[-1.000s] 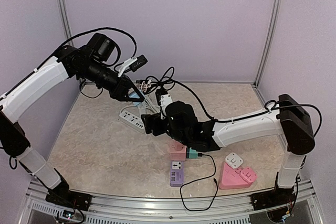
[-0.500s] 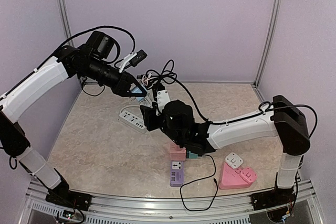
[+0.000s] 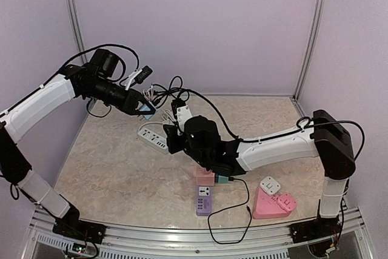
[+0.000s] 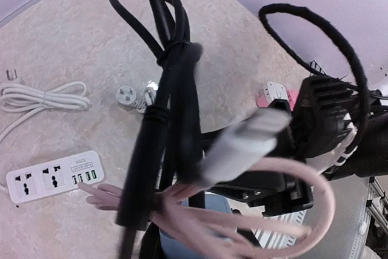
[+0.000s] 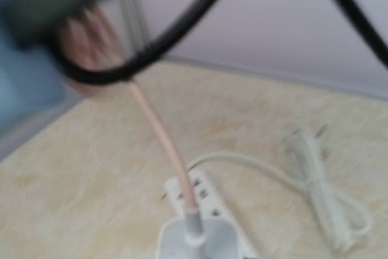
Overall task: Insert the plug
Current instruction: Place the plug at the center of the board.
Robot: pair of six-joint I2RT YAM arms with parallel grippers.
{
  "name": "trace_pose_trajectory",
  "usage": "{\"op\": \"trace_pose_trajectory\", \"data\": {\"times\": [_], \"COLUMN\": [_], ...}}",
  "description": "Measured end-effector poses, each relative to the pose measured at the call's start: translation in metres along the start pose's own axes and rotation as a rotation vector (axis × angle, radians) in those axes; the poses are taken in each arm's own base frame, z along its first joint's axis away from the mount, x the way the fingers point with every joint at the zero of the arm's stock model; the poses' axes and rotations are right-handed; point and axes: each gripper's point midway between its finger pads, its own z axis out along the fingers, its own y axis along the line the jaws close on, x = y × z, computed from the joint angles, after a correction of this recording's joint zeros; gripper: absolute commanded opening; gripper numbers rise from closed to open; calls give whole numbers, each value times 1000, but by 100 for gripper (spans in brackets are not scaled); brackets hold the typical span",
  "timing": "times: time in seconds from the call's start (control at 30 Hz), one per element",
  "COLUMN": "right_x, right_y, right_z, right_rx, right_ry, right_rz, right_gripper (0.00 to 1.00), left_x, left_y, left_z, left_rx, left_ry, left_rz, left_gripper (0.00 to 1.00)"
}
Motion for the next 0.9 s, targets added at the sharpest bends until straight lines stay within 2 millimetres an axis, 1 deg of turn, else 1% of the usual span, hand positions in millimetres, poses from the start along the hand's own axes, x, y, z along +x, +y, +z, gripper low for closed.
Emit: {"op": "trace_pose_trajectory", "data": {"times": [0.07, 0.13, 0.23, 0.3, 0.37, 0.4, 0.43, 0.5, 0.63, 0.7, 0.73, 0.8, 0.9], "right_x": [9, 20, 50, 71, 97, 108, 116, 127, 133, 136, 138, 144, 149], "right_y": [9, 21, 41, 53, 64, 66, 67, 68, 73, 75, 75, 73, 68], "right_z": [4, 10, 21, 28, 33, 34, 34, 32, 28, 25, 24, 20, 13], "right_rx": [-34, -77, -138, -169, -200, -209, -216, -226, -254, -271, -277, -283, -297], "right_ry": [48, 99, 199, 268, 345, 376, 403, 441, 486, 508, 521, 555, 613], "right_rz": [3, 18, 29, 32, 34, 34, 36, 37, 35, 29, 24, 8, -18], "right_gripper": [0, 0, 0, 0, 0, 0, 0, 0, 0, 0, 0, 0, 0], "left_x": [14, 36, 72, 94, 110, 116, 120, 127, 140, 146, 148, 150, 150], "left_y": [20, 40, 62, 72, 83, 89, 95, 110, 132, 143, 148, 155, 162], "left_z": [-1, 2, 14, 21, 23, 24, 24, 24, 24, 21, 19, 14, 7], "left_rx": [-25, -39, -48, -49, -51, -55, -58, -68, -84, -98, -105, -124, -152], "left_ry": [3, 19, 57, 81, 94, 98, 101, 108, 122, 125, 125, 121, 114], "left_rz": [-46, -106, -178, -230, -276, -300, -319, -351, -382, -391, -391, -388, -371], "left_gripper": [0, 1, 9, 14, 23, 27, 31, 38, 53, 59, 64, 66, 65]}}
